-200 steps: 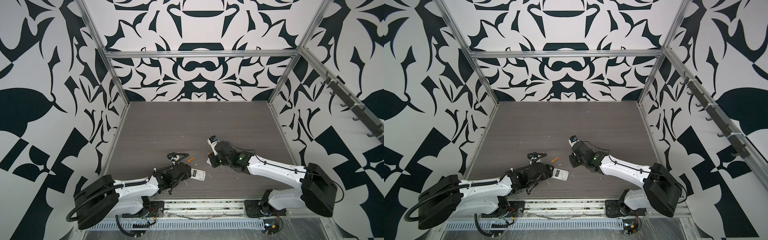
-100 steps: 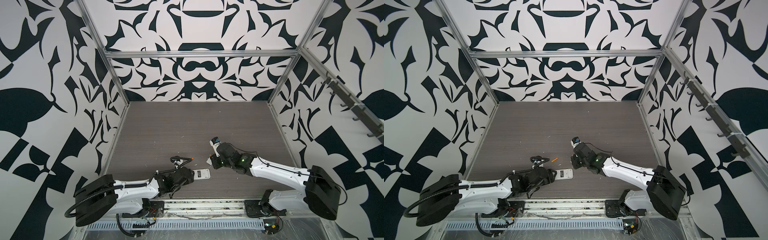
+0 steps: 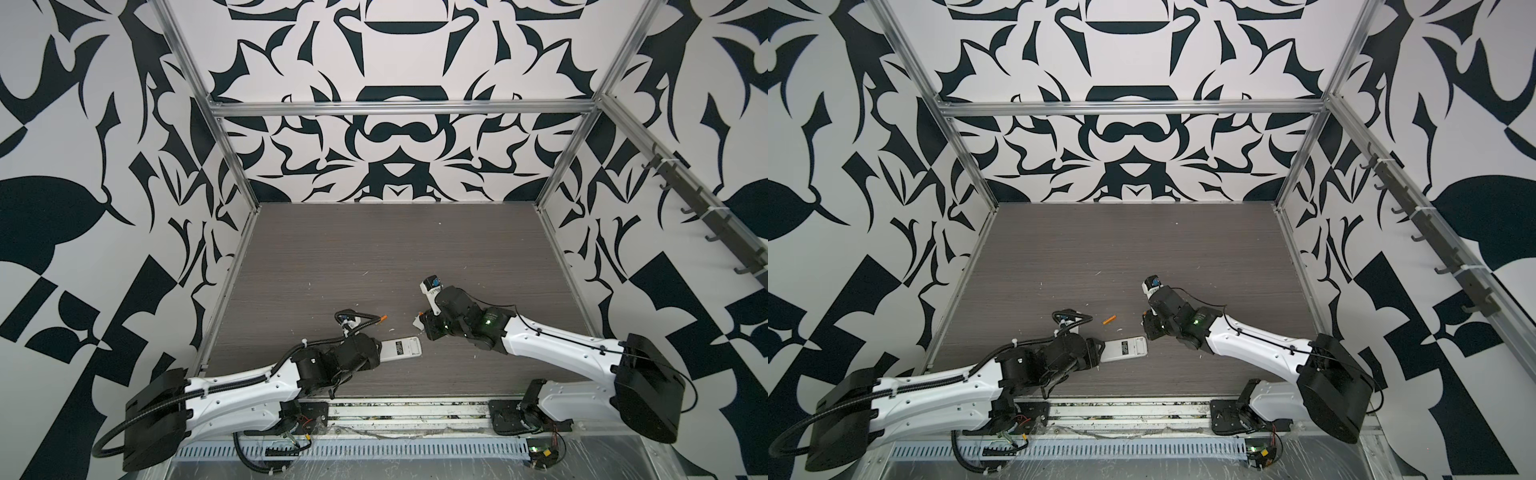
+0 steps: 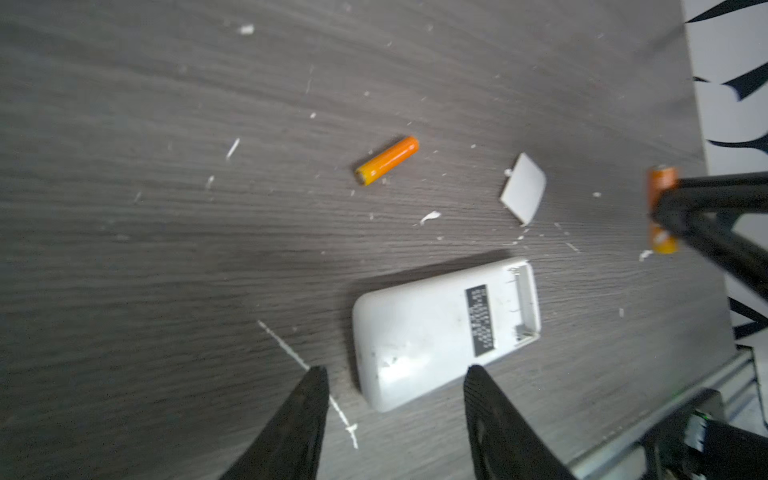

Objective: Load the batteries into the remote control

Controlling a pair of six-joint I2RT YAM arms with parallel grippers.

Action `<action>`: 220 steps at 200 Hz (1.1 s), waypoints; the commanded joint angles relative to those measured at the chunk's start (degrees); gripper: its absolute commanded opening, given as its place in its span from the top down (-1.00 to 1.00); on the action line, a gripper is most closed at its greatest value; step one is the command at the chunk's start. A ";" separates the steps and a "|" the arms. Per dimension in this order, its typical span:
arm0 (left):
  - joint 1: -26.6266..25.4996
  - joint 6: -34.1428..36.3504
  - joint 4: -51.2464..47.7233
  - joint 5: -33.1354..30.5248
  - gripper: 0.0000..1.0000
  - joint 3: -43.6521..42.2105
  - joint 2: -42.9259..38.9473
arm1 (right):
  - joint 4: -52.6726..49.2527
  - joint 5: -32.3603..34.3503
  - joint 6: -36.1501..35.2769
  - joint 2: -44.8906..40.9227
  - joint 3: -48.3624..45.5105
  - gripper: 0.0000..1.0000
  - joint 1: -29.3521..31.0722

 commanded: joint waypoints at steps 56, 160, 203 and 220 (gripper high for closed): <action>5.45 3.52 1.50 7.20 -0.04 -0.88 2.59 | 7.12 0.22 6.92 3.23 -1.49 1.00 5.45; 5.46 3.21 5.81 8.03 0.03 -2.79 3.41 | 9.45 5.91 12.38 4.88 -4.74 1.00 9.60; 5.52 3.16 6.43 7.76 0.03 -4.11 1.17 | 10.34 6.51 12.95 6.26 -4.82 1.00 10.14; 5.48 2.99 6.52 7.66 0.04 -4.39 1.08 | 10.52 6.61 13.24 6.67 -4.83 1.00 10.23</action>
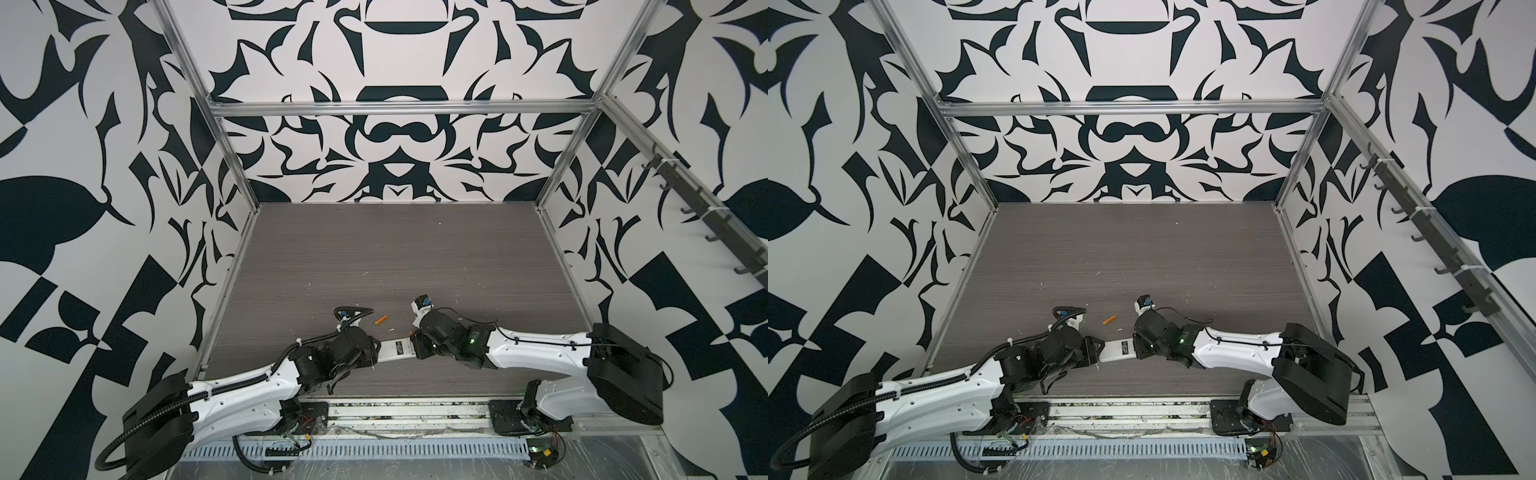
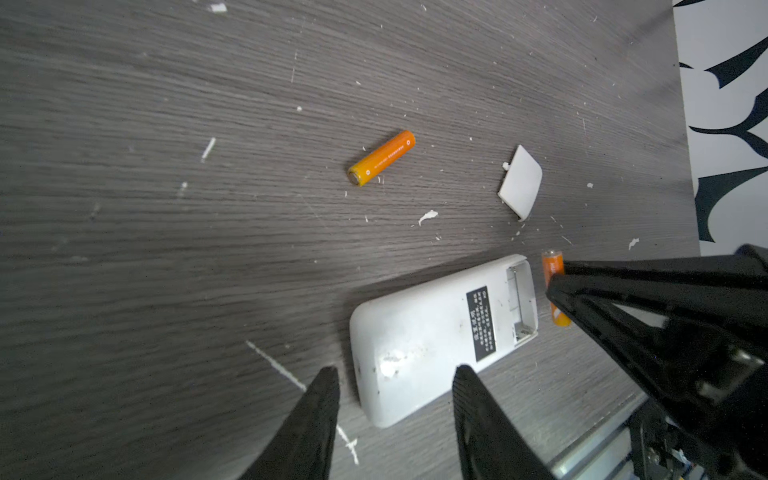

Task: Load the batteries into the remote control
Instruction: 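Lower the battery end-first into the remote's compartment with the right gripper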

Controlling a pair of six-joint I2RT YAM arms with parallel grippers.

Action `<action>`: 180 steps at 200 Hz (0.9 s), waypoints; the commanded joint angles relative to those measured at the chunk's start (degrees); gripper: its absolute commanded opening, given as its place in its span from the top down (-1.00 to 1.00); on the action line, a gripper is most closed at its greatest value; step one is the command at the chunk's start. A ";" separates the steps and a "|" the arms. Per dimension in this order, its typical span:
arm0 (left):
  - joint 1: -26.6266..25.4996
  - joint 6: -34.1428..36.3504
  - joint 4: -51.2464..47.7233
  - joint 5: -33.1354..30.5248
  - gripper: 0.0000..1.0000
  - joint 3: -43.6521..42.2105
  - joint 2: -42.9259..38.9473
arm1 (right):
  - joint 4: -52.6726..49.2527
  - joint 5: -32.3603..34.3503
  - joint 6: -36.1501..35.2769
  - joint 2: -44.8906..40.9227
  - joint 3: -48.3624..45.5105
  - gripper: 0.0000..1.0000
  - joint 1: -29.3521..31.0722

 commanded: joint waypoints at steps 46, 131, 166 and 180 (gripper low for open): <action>0.24 0.00 1.23 0.01 0.04 -1.27 -0.63 | 2.66 2.08 1.94 0.36 -0.44 1.00 0.77; 0.22 -0.07 0.59 -1.58 0.08 -1.85 -2.99 | 3.60 2.02 2.99 0.71 -1.14 0.93 0.88; 0.19 0.02 0.26 -1.72 0.08 -1.94 -3.51 | 4.68 1.64 3.30 2.01 -1.03 0.92 1.05; 0.24 -0.07 0.35 -1.62 0.08 -2.17 -3.70 | 4.89 1.64 3.39 2.41 -0.95 0.91 1.05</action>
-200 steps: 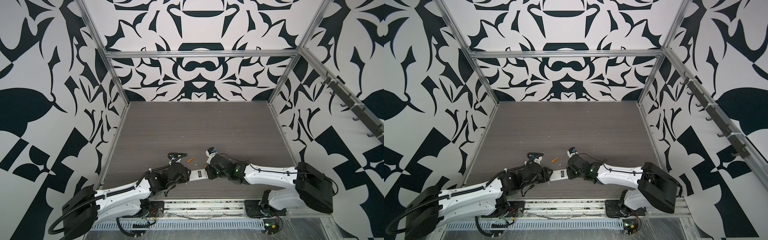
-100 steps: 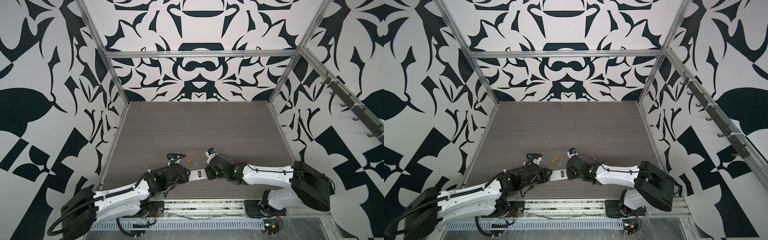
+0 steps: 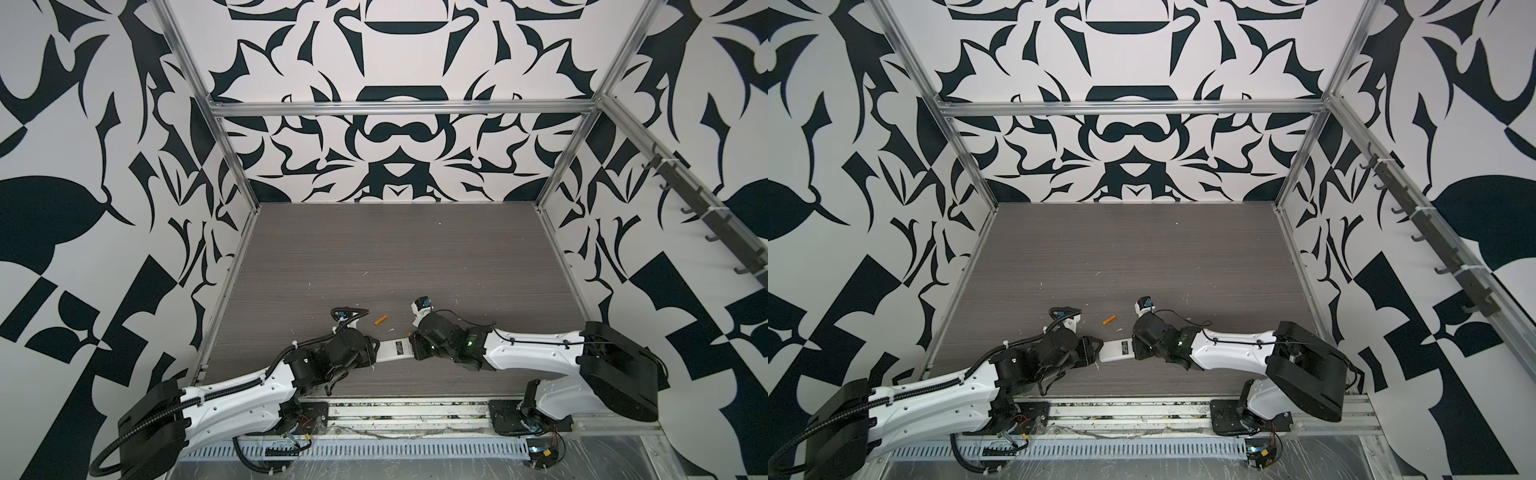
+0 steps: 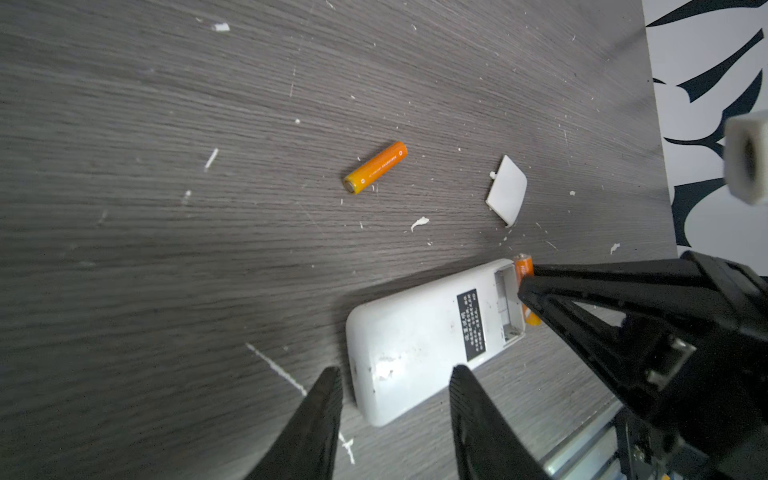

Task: Load the batteries into the remote control
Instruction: 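Lower the battery end-first into the remote's compartment with the right gripper, then press the battery down flat into the compartment with the right gripper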

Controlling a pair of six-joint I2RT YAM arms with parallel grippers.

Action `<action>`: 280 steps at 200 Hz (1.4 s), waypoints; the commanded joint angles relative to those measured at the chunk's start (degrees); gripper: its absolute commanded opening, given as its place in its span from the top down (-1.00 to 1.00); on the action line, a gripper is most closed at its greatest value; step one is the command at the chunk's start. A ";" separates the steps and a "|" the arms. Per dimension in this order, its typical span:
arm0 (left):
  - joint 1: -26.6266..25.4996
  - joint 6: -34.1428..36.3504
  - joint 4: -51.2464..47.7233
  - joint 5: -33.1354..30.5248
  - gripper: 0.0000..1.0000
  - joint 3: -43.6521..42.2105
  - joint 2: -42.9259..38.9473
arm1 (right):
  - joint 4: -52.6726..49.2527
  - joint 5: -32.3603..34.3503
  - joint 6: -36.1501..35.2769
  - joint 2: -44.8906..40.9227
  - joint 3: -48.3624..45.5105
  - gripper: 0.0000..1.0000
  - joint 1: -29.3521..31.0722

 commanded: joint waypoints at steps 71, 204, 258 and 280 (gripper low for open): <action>0.22 0.03 -0.45 -1.41 0.08 -1.54 -2.05 | 1.93 1.26 1.45 1.06 -0.12 0.85 0.49; 0.22 1.14 -1.86 -2.76 0.08 -1.49 -4.86 | 1.82 1.98 2.09 0.10 -0.65 0.66 0.66; 0.22 1.29 -1.86 -3.27 0.08 -1.55 -4.86 | 1.74 2.07 2.08 -0.16 -0.82 0.59 0.67; 0.21 1.46 -2.13 -3.50 0.08 -1.41 -4.86 | 1.65 2.24 2.08 -0.40 -0.99 0.59 0.71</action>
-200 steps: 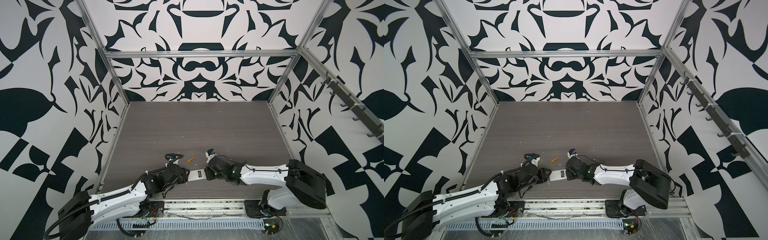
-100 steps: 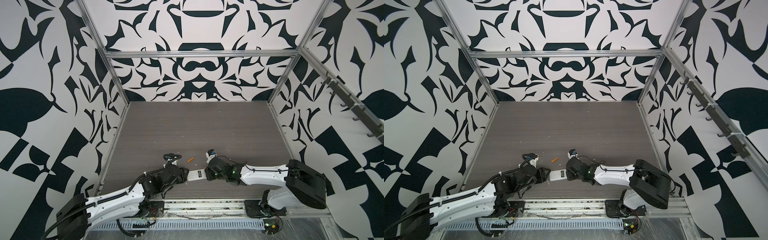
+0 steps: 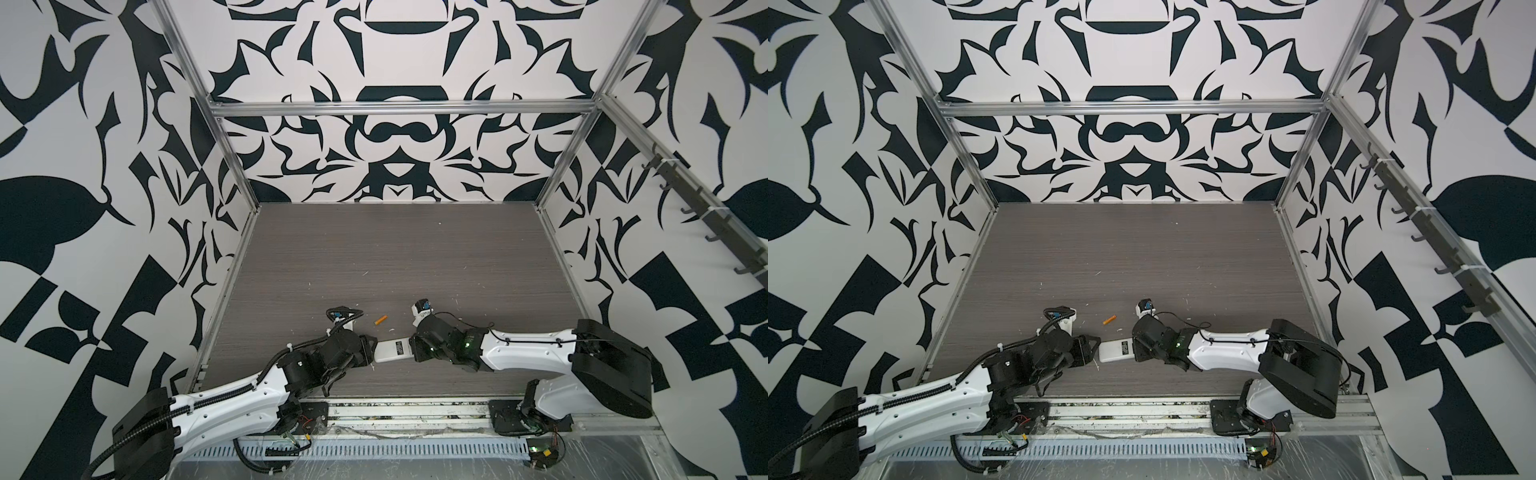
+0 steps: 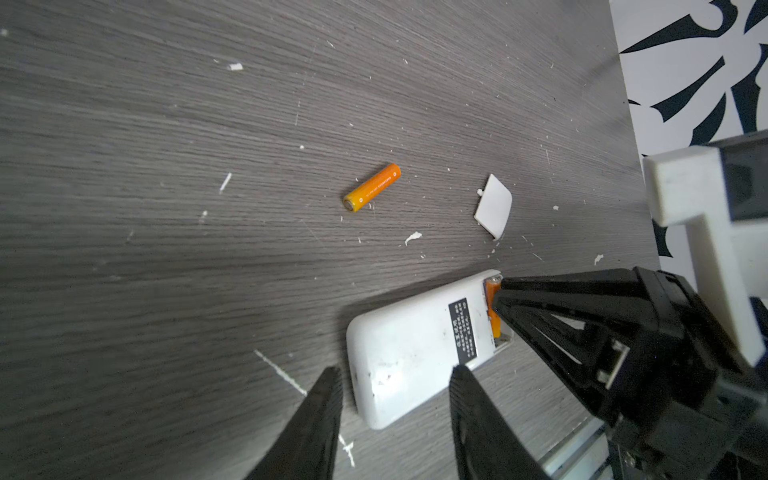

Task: Load the batteries into the remote control
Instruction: 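Press the battery down flat into the compartment with the right gripper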

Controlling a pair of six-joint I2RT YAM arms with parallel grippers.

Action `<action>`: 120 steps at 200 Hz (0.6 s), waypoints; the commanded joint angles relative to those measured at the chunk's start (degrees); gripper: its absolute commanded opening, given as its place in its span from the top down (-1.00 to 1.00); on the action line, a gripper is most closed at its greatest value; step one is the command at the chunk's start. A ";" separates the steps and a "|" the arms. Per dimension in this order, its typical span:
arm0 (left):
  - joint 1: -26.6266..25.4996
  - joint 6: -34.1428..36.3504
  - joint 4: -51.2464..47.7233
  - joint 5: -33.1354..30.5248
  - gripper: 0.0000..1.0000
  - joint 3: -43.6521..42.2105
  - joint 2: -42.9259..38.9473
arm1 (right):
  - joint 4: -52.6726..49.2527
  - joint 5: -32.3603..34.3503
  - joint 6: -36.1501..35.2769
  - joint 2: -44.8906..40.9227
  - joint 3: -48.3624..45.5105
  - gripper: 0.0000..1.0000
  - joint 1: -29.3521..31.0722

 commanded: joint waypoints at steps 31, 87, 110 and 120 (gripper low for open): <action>0.25 0.77 -1.32 -1.59 0.08 -0.69 -0.49 | 0.35 1.24 0.77 -2.17 -0.25 0.58 0.29; 0.20 0.75 -0.61 -1.43 0.07 -1.47 -0.18 | -1.05 0.69 0.85 -3.13 -0.08 0.58 0.32; 0.25 0.75 -0.29 -1.45 0.06 -1.81 0.13 | -1.53 0.75 1.07 -3.27 0.01 0.58 0.40; 0.23 0.72 0.12 -1.43 0.05 -2.01 0.13 | -1.80 0.85 1.20 -3.20 0.01 0.57 0.46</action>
